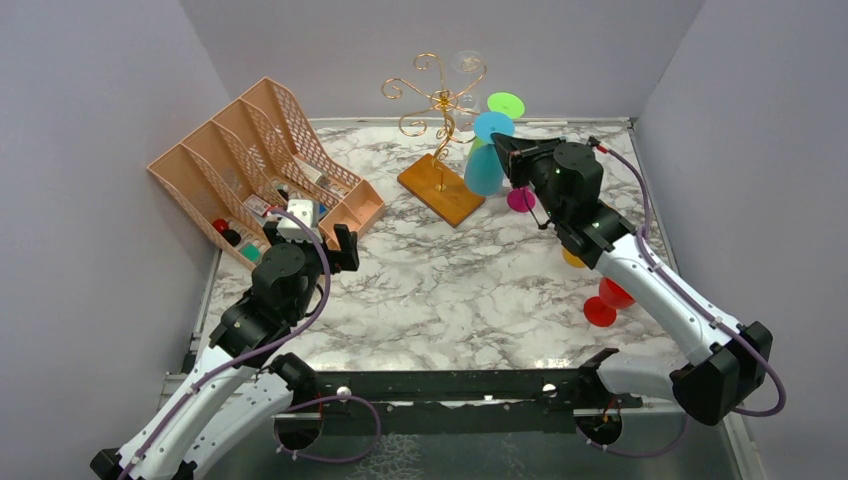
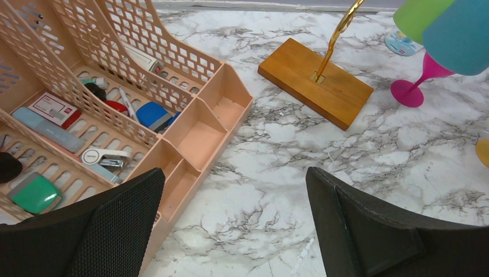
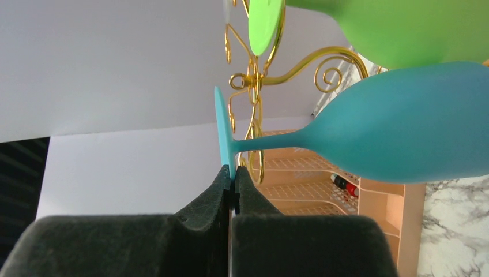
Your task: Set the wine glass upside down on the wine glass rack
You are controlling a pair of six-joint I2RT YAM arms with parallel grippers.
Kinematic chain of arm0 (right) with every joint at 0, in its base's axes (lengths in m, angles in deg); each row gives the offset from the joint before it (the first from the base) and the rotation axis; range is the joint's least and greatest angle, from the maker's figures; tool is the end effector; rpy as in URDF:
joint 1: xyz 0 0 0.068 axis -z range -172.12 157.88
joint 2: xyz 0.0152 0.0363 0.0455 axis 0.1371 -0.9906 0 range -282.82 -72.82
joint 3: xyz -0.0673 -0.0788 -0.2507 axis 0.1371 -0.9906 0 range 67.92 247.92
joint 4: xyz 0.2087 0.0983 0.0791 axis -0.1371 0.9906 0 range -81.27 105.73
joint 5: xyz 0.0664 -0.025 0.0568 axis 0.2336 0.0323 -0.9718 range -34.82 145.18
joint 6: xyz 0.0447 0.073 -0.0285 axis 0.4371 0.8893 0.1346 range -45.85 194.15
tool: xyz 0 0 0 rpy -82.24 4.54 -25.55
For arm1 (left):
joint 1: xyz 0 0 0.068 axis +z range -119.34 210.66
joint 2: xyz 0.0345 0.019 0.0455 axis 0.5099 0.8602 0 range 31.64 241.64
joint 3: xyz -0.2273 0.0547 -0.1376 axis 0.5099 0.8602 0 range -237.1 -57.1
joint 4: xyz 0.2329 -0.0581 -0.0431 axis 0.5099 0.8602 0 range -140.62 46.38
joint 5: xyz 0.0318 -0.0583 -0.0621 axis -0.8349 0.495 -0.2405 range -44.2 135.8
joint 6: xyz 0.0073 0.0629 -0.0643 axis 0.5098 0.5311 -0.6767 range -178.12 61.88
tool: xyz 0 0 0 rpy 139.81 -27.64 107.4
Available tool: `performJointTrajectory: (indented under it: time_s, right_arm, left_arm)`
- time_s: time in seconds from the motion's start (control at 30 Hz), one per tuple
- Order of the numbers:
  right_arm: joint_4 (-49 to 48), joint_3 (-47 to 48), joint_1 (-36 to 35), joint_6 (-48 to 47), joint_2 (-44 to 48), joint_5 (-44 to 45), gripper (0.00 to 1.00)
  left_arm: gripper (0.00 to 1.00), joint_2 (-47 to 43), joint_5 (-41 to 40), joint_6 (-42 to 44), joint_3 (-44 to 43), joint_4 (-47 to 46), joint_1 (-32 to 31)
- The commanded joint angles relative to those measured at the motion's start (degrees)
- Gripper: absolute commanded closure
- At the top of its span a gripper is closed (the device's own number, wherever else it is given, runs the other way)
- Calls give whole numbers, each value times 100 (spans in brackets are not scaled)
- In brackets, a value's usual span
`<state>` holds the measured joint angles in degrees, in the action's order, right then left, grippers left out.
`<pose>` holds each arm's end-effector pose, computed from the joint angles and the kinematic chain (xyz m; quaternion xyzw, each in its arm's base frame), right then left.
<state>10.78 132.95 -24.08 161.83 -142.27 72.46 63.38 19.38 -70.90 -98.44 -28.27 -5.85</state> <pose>0.2740 0.1427 0.3846 0.4331 0.6051 0.5130 0.4280 0.1439 -0.0619 0.3161 0.0169 0.7737 -0.0911 0.6268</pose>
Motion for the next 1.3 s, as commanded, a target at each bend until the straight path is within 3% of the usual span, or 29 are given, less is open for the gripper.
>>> performJointTrajectory:
  time_s: [0.0,0.5,1.27]
  right_arm:
    - [-473,100,144,52,-210,-102,99]
    - [-545,499,242,50,-570,-136,99]
    - [-510,1140,412,-374,-1121,-901,99]
  left_arm:
    - [1,-109,-173,89,91,-138,-27]
    - [1,-202,-167,117,99,-139,-31]
    - [1,-244,-128,135,118,-162,-31]
